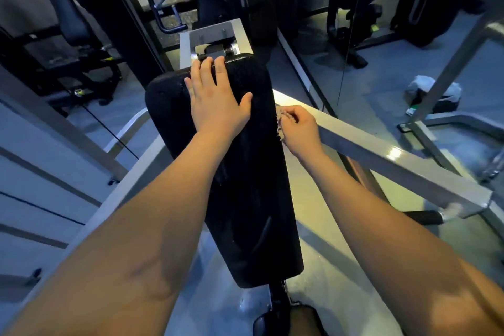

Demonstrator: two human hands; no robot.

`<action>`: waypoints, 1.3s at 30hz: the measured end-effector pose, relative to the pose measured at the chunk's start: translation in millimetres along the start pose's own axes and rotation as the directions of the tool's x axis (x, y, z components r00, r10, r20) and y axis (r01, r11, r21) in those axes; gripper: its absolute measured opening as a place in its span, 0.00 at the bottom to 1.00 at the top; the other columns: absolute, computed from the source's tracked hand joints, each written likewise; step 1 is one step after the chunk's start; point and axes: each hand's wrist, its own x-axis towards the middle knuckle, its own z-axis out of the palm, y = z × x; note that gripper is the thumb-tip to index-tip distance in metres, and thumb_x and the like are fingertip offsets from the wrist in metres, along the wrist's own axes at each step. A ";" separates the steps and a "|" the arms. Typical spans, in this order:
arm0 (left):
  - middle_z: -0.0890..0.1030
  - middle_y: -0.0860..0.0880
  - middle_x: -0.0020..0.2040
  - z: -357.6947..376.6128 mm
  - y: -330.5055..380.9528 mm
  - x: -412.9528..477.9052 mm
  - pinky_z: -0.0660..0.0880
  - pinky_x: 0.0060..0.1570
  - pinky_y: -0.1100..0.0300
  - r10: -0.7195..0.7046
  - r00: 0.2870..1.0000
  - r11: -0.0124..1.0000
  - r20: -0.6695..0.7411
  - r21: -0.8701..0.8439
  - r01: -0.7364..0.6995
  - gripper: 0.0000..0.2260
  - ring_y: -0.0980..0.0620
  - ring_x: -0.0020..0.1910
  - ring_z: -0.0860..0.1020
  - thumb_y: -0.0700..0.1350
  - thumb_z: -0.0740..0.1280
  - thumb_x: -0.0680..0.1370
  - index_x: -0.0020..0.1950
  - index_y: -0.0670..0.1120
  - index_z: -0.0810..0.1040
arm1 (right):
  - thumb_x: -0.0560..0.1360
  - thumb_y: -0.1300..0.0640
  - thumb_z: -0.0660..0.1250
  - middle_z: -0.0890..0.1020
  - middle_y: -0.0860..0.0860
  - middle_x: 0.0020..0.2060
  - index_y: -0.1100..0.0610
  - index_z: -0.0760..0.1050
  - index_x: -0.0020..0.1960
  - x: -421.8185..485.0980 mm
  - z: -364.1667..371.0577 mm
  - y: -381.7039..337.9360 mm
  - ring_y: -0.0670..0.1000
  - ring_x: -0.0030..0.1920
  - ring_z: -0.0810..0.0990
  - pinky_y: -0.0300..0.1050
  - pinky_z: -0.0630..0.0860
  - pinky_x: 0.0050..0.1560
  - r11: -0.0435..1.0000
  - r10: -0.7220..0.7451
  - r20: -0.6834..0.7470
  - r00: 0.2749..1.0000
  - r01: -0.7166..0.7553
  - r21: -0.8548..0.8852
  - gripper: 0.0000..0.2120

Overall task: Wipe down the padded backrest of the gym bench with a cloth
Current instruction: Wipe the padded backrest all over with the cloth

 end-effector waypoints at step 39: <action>0.39 0.56 0.82 -15.1 -35.7 -101.5 0.60 0.59 0.62 -0.374 0.891 0.895 0.257 -0.155 0.419 0.34 0.50 0.81 0.41 0.43 0.59 0.81 0.83 0.52 0.46 | 0.82 0.64 0.61 0.79 0.56 0.52 0.61 0.78 0.54 -14.5 -16.6 65.9 0.59 0.48 0.74 0.58 0.77 0.41 0.151 -0.726 0.598 0.339 0.927 -0.342 0.07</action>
